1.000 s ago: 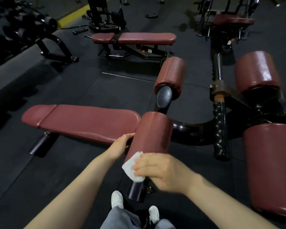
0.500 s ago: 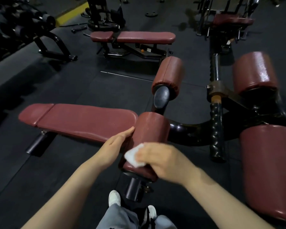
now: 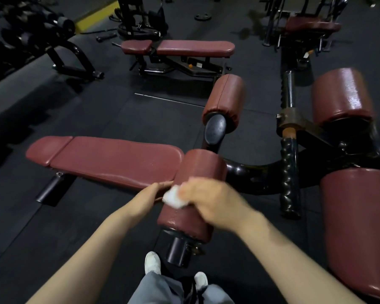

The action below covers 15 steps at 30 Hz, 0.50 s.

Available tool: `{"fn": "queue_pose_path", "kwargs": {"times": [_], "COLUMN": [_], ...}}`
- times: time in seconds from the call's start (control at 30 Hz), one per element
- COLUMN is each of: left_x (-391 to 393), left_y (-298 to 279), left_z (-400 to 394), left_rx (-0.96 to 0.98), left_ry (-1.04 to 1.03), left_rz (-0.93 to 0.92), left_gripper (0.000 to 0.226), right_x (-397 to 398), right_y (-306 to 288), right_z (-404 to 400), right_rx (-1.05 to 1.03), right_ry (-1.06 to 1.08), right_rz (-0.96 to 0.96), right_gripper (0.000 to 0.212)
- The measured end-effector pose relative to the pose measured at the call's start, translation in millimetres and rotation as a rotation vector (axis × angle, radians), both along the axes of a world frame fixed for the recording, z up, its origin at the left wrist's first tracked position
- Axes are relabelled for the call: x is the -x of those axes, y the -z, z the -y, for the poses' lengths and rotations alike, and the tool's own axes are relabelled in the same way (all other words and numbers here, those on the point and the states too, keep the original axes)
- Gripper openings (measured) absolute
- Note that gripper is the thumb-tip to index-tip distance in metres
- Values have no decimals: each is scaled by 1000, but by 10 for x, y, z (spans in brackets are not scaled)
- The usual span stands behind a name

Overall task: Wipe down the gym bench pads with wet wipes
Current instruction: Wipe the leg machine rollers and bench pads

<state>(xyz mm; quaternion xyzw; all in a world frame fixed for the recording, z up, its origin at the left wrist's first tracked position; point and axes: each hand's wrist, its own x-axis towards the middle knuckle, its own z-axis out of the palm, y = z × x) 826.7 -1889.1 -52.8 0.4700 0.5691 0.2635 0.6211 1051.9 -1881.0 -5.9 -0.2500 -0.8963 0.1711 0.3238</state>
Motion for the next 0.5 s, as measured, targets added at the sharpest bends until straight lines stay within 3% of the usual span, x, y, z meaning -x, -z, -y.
{"fn": "queue_pose_path", "kwargs": {"times": [0.1, 0.17, 0.37, 0.43, 0.5], "left_x": [6, -24, -17, -26, -69], "left_y": [-84, -111, -101, -83, -46], "left_z": [72, 93, 33, -10, -36], "left_rx": [-139, -195, -143, -112, -56], "left_ry": [-24, -49, -17, -23, -34], "left_rz": [-18, -18, -15, -20, -21], "left_gripper": [48, 45, 46, 46, 47], "right_x": [-138, -183, -210, -240, -209], "right_y": [-125, -105, 150, 192, 143], "right_z": [-536, -578, 503, 523, 221], "right_rx": [133, 182, 58, 24, -3], "right_ry": [322, 387, -4, -102, -59], "right_rz": [-69, -52, -97, -73, -74], "right_gripper": [38, 34, 41, 40, 32]}}
